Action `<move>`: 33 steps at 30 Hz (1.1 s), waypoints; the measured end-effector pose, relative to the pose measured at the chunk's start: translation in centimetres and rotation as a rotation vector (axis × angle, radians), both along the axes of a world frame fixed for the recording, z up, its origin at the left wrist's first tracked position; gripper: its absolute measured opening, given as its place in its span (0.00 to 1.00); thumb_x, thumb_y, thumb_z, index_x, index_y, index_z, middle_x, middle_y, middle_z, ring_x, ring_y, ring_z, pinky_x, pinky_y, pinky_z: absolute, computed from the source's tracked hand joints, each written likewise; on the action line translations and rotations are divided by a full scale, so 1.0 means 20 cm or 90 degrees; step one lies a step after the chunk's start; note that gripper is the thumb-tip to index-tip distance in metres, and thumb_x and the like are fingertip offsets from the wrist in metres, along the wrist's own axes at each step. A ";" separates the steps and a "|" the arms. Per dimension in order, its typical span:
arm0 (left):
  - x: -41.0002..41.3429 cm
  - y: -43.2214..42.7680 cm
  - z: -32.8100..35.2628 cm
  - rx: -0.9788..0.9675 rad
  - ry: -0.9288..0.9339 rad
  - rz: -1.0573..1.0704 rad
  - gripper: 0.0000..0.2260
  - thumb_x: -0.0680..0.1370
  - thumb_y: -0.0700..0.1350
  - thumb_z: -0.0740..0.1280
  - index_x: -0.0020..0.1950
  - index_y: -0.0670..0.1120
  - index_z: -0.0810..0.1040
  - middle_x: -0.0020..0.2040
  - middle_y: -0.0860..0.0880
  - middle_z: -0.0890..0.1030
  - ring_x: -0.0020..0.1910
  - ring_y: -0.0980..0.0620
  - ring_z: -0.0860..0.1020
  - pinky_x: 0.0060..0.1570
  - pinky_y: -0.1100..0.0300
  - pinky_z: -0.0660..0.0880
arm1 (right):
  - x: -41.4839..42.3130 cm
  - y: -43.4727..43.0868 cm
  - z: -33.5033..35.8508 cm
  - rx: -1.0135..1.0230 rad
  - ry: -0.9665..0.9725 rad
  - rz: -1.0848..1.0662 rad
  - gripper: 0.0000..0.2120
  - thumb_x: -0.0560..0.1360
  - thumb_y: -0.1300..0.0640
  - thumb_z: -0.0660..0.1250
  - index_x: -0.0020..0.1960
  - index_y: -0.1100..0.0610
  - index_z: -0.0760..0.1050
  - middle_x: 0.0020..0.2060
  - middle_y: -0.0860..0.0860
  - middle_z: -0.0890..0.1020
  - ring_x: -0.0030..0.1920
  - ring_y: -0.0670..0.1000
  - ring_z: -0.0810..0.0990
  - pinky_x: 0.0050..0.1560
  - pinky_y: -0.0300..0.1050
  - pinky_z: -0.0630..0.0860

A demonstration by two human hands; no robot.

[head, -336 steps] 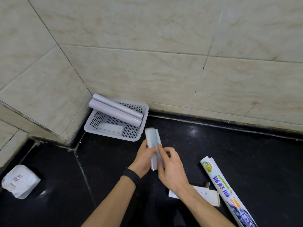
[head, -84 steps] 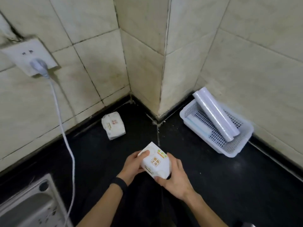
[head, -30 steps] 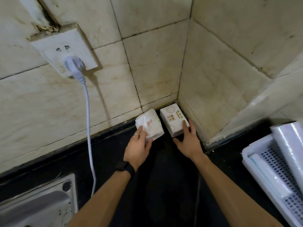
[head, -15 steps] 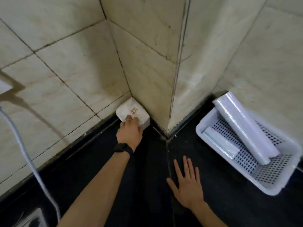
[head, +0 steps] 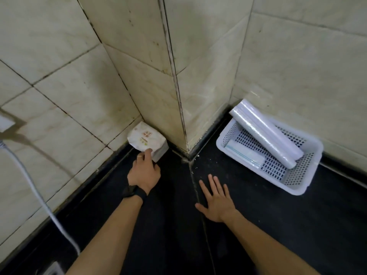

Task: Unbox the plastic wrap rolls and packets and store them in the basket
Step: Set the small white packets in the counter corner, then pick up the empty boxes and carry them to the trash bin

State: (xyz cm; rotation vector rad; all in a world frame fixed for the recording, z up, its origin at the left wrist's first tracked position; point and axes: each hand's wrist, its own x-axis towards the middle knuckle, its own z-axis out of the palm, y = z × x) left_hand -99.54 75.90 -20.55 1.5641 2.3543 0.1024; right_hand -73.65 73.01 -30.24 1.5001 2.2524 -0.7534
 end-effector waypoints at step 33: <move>2.37 -1.34 -0.03 -0.075 0.001 -0.784 0.26 0.78 0.58 0.62 0.74 0.53 0.66 0.76 0.48 0.66 0.75 0.46 0.63 0.74 0.52 0.60 | 2.06 -2.07 0.35 0.196 -0.008 -0.825 0.37 0.75 0.45 0.68 0.78 0.59 0.59 0.79 0.59 0.59 0.78 0.60 0.57 0.77 0.53 0.58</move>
